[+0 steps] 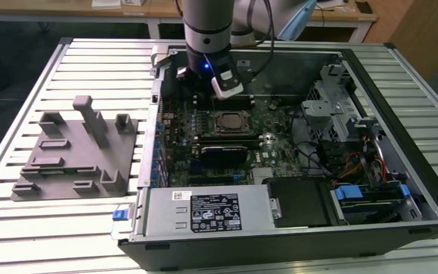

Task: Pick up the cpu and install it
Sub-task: 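Install the first cpu locking lever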

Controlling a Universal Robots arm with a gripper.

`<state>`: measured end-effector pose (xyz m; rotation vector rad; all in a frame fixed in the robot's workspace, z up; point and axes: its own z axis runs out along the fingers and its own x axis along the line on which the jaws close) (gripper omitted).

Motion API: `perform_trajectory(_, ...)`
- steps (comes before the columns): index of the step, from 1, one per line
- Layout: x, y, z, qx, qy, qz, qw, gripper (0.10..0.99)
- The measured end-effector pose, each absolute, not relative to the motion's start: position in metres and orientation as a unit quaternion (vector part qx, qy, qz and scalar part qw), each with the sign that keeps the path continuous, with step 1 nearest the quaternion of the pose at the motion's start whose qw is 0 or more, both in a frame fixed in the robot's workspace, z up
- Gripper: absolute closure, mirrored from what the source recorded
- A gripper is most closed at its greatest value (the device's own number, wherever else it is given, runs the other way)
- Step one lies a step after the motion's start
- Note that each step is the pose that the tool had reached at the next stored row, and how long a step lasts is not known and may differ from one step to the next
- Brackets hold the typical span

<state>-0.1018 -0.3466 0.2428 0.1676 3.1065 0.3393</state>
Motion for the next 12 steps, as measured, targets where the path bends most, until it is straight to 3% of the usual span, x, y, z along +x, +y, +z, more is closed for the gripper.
perform_trajectory(8, -0.1022, -0.3466, 0.2427, 0.054, 0.988, 0.144, 0.004, 0.980)
perform_trajectory(12, -0.1022, -0.3466, 0.2428, 0.054, 0.988, 0.144, 0.004, 0.980)
